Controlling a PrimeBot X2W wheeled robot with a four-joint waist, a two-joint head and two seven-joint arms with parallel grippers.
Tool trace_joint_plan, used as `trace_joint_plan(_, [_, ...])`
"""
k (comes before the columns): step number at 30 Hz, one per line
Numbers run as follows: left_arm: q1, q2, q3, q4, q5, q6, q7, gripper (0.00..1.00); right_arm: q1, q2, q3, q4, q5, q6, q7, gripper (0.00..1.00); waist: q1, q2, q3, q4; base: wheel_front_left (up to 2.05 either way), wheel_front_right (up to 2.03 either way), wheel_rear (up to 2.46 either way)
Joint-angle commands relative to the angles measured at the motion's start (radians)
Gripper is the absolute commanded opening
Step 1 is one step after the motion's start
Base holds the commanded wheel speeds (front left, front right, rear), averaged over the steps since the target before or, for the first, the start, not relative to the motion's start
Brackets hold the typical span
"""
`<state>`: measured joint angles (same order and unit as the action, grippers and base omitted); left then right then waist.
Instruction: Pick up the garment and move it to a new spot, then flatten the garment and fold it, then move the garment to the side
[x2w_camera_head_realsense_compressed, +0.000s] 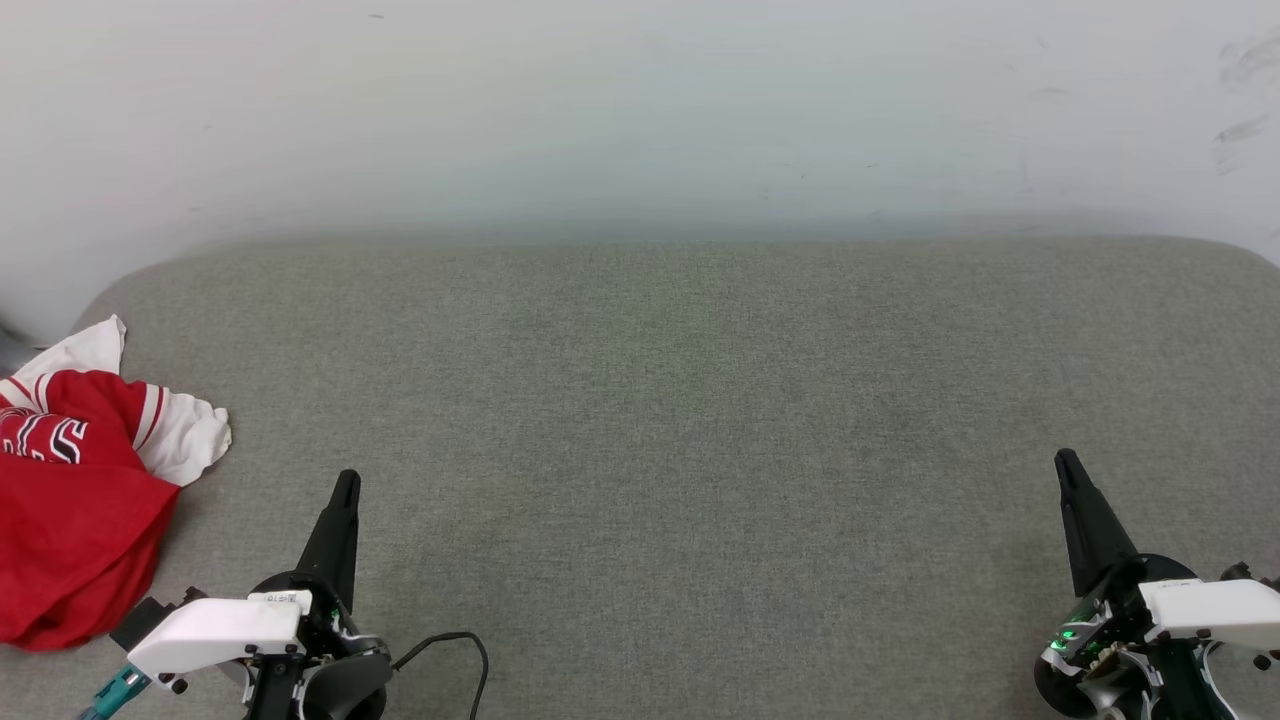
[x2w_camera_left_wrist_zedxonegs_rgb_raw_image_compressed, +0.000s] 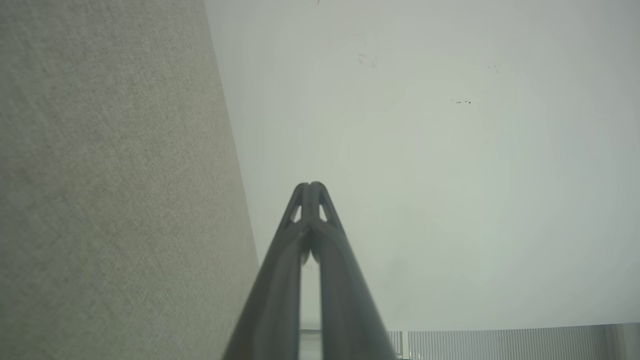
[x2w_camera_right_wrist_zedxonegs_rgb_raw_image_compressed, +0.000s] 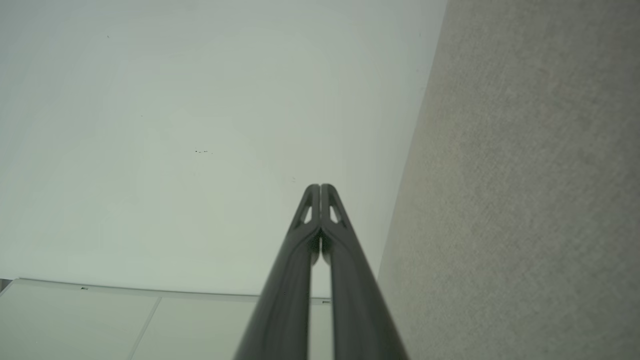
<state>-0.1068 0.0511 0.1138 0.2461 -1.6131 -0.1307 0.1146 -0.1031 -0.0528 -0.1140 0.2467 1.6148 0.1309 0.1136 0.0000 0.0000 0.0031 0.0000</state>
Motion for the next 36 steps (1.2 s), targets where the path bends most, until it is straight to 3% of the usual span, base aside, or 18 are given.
trace_joint_plan(1, [-0.006,-0.003,0.003,-0.001,0.0,-0.002,0.002,0.0,-0.013,0.004,-0.001,0.002,-0.005,0.0,0.001,0.0,0.0,0.0,0.0,0.0,0.0,0.0,0.0])
trace_joint_plan(20, [-0.006,-0.003,0.003,-0.001,0.0,-0.002,0.002,0.0,-0.013,0.004,0.0,0.002,-0.005,0.0,0.0,0.0,0.0,0.0,0.0,0.0,0.0,0.0,0.0])
trace_joint_plan(21, [0.0,0.0,0.0,0.0,0.0,0.0,0.0,1.0,0.0,0.0,0.0,0.0,0.0,0.0,0.0,1.0,0.0,0.0,0.0,0.0,0.0,0.0,0.0])
trace_joint_plan(36, [0.012,-0.001,-0.074,-0.035,0.012,0.0,-0.06,1.0,0.031,0.001,0.051,-0.039,-0.022,0.0,-0.059,1.0,0.0,0.0,0.001,0.002,0.0,0.0,0.0])
